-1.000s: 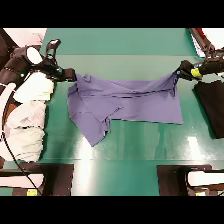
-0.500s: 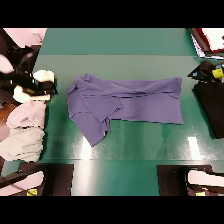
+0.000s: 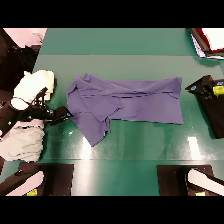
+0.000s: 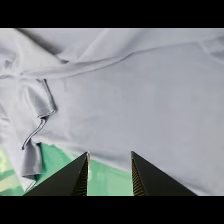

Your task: Fold the shirts.

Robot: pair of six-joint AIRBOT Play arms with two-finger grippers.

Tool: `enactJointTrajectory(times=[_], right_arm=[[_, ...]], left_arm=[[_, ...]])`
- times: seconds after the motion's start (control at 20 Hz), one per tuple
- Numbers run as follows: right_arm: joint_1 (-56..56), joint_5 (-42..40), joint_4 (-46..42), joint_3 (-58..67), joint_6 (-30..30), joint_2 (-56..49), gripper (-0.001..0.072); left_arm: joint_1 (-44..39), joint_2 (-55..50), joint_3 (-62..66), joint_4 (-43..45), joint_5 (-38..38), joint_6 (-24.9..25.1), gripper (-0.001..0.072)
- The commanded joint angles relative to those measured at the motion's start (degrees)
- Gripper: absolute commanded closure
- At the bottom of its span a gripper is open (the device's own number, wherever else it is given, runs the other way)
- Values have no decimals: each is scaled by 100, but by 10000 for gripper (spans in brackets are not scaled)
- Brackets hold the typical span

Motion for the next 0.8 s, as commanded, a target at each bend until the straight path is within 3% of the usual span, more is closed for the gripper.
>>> enactJointTrajectory(times=[0.0,0.45,0.55,0.6,0.75], right_arm=[[-20,-61,76,-282,-42,267,396],[-20,-275,76,-280,-39,496,397],[-37,-203,31,-282,-39,496,397],[-55,-146,-31,-282,-39,496,397],[-286,168,-557,-345,-37,498,396]], left_arm=[[4,31,-354,-544,575,79,103],[-452,-584,-293,-1362,973,625,113],[-450,-579,-68,-1283,896,634,592],[-450,-579,87,-1248,796,651,648],[-450,-533,704,-977,424,673,681]])
